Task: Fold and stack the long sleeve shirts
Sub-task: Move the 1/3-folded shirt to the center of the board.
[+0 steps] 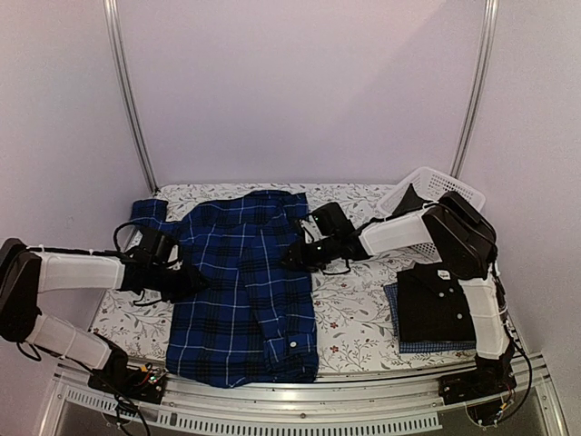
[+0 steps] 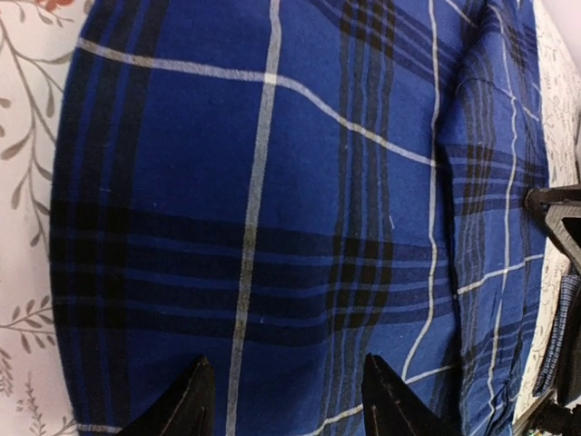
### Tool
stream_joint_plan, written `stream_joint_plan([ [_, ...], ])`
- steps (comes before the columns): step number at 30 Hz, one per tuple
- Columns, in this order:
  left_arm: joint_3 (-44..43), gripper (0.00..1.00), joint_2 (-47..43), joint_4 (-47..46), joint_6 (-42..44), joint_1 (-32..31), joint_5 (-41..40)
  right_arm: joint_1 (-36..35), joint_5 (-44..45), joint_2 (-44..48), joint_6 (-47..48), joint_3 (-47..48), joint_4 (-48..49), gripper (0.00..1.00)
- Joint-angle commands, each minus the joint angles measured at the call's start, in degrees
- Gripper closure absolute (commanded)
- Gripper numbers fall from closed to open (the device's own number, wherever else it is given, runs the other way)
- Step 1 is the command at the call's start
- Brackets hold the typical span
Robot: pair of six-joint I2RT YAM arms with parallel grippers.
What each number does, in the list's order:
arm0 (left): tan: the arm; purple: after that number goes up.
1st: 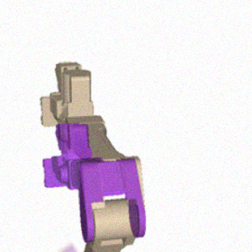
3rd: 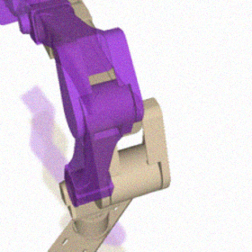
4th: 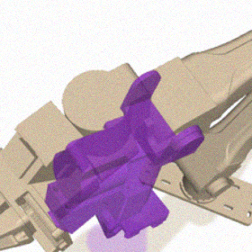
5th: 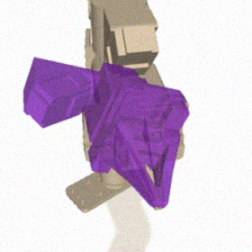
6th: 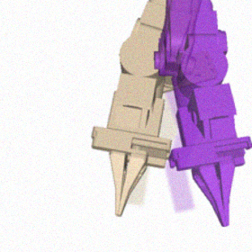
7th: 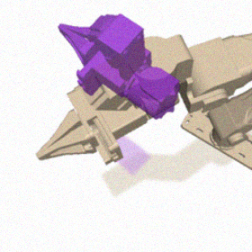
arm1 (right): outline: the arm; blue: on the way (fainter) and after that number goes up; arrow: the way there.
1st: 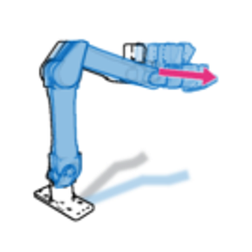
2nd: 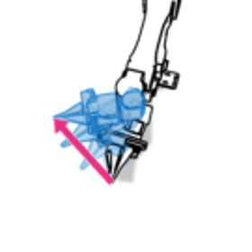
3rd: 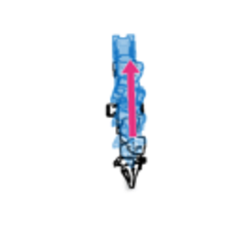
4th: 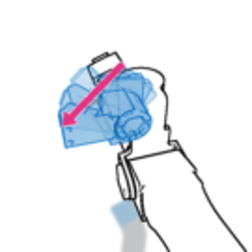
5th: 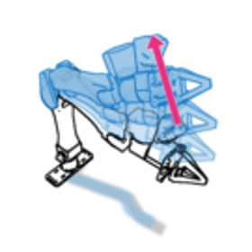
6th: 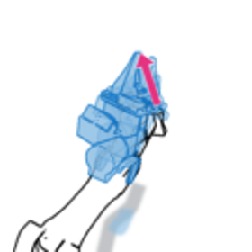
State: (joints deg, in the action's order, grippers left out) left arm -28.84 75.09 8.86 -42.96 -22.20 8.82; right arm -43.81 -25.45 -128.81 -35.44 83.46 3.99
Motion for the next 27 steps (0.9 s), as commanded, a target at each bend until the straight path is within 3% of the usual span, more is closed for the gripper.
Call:
stream_joint_plan([
  [1,-0.5,0.45,4.29,-3.71,-1.08,-2.68,0.32,1.35,1.38,-1.25,-1.54,-2.19,2.22,0.61],
  [14,-10.26,0.46,18.04,-6.31,-3.57,-9.5,0.5,6.81,4.21,-0.07,-2.27,-7.78,2.54,0.61],
  [27,-9.15,0.46,17.78,-6.23,-10.65,-17.35,-2.49,12.26,3.45,1.7,3.31,-7.45,-0.83,0.61],
])
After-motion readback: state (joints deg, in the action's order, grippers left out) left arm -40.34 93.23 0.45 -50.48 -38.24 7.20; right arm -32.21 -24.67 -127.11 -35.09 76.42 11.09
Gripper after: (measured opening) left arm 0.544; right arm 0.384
